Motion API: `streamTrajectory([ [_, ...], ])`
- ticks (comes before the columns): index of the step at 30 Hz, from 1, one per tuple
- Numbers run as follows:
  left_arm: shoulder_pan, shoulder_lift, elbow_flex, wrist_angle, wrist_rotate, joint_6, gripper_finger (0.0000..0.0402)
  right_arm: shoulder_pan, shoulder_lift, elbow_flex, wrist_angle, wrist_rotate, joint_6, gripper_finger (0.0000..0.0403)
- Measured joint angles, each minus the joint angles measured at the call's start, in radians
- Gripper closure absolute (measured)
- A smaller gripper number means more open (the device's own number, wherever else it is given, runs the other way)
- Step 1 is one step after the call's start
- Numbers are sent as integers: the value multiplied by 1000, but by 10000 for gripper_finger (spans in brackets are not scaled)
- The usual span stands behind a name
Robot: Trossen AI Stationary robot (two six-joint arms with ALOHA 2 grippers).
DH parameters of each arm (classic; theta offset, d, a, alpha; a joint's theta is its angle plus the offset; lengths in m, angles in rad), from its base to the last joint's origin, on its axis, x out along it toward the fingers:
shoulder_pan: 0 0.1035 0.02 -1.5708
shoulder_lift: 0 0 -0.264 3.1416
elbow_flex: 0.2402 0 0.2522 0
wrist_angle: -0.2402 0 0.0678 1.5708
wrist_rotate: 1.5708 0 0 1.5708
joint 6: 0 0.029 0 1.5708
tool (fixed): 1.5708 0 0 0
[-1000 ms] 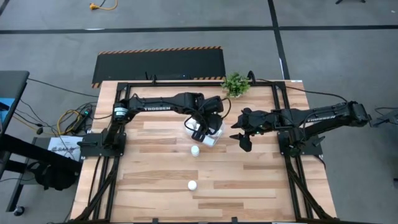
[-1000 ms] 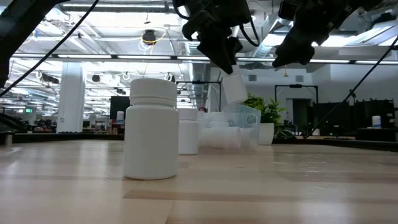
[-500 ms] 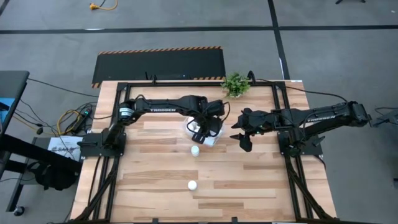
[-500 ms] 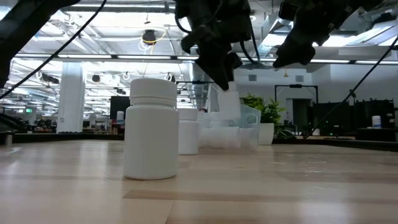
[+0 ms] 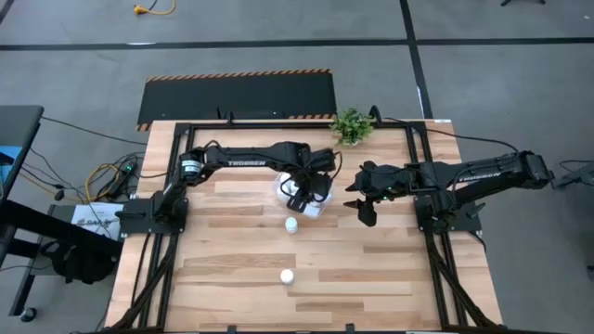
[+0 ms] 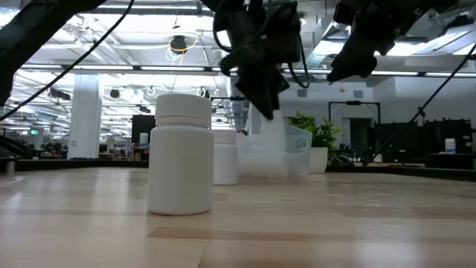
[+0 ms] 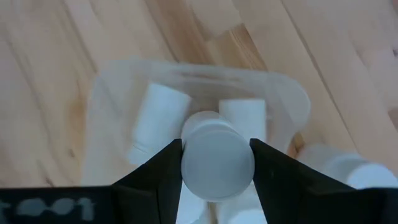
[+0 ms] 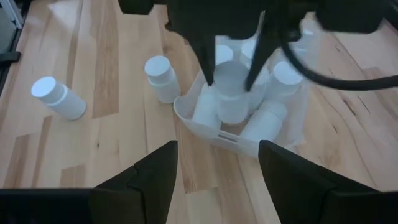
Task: Pick and place pill bottles into a basket
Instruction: Put the middle white pill bottle into the bin
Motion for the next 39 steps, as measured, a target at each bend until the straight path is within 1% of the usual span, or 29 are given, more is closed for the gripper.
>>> streamTrajectory([
  [5, -10, 35, 0, -6, -1, 3, 248, 0, 0, 0, -3, 0, 0, 184],
  [12, -12, 41, 5, 11, -8, 2, 246, 0, 0, 0, -12, 0, -5, 184],
  [28, -21, 41, 5, -3, -10, -9, 177, -20, 0, 0, -16, 0, -54, 184],
  [33, -23, 41, 21, -25, -22, -14, 162, -20, 0, 0, -16, 0, -61, 184],
  [39, -39, 40, 92, -77, -98, 2, 159, -20, 0, 0, -16, 0, -61, 184],
])
